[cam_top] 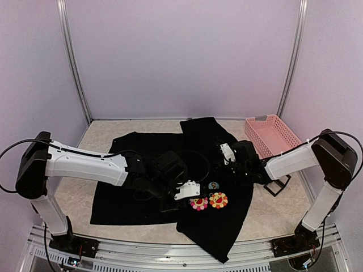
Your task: Pin the brooch onto the clothing
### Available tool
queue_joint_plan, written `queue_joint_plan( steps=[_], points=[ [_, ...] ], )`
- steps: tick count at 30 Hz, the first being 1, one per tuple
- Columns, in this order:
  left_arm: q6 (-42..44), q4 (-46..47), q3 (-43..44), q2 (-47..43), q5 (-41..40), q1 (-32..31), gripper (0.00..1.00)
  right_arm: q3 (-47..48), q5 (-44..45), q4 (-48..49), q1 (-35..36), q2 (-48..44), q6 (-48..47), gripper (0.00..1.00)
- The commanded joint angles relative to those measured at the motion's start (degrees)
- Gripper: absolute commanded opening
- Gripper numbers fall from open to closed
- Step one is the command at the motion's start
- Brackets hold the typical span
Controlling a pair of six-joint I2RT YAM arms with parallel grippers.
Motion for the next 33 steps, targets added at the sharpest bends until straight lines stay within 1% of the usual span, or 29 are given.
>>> queue_joint_plan(
  steps=[1, 3, 5, 6, 9, 12, 14, 17, 22, 24, 26, 30, 32, 33],
  points=[
    [-4.57, -8.32, 3.11, -1.01, 0.13, -0.39, 0.27, 2.24, 13.1, -15.61, -1.44, -0.63, 4.73, 0.21],
    [-8.31, -5.32, 0.51, -4.21, -0.3, 0.77, 0.25, 2.89, 16.01, -18.35, -1.48, -0.24, 5.7, 0.17],
    [-14.22, -0.22, -2.61, -7.81, -0.14, 4.28, 0.25, 3.66, 18.76, -20.88, -1.81, 1.0, 6.37, 0.15],
    [-18.19, 3.21, -4.46, -9.87, -0.04, 6.92, 0.25, 4.11, 19.43, -21.4, -2.12, 1.58, 6.44, 0.14],
    [-29.87, 8.19, -9.83, -11.64, 0.56, 17.25, 0.23, 6.02, 19.17, -24.06, -4.21, 5.36, 5.91, 0.11],
    [-39.29, 9.67, -14.09, -8.28, -2.21, 27.59, 0.22, 8.74, 19.01, -24.82, -6.55, 8.73, 4.2, 0.1],
    [-43.72, 8.41, -13.84, -3.47, -3.83, 33.29, 0.22, 11.32, 18.69, -24.97, -8.2, 10.65, 2.76, 0.1],
    [-46.45, 10.86, -13.57, 1.78, -4.84, 36.79, 0.22, 15.31, 18.3, -25.15, -10.87, 13.4, -0.05, 0.1],
    [-49.36, 13.23, -13.46, 3.68, -10.94, 40.83, 0.22, 23.73, 20.28, -28.51, -13.91, 17.04, -5.08, 0.1],
    [-49.6, 14.72, -13.98, 1.96, -11.99, 41.46, 0.23, 26.51, 21.21, -30.48, -13.78, 16.79, -7.22, 0.11],
    [-49.16, 15.63, -14.2, -0.43, -13.35, 41.36, 0.25, 28.01, 21.48, -32.47, -13.18, 14.93, -8.89, 0.11],
    [-48.39, 12.99, -14.06, -6.26, -16.73, 39.82, 0.27, 26.99, 24.6, -39.34, -7.98, 6.06, -8.48, 0.1],
    [-47.41, 11.09, -14.13, -9.0, -19.22, 36.47, 0.28, 24.42, 24.36, -43.42, -3.53, 1.18, -5.85, 0.08],
    [-47.06, 10.01, -14.17, -10.02, -19.79, 34.15, 0.28, 23.28, 22.89, -45.57, -1.13, -0.88, -3.83, 0.07]
  ],
)
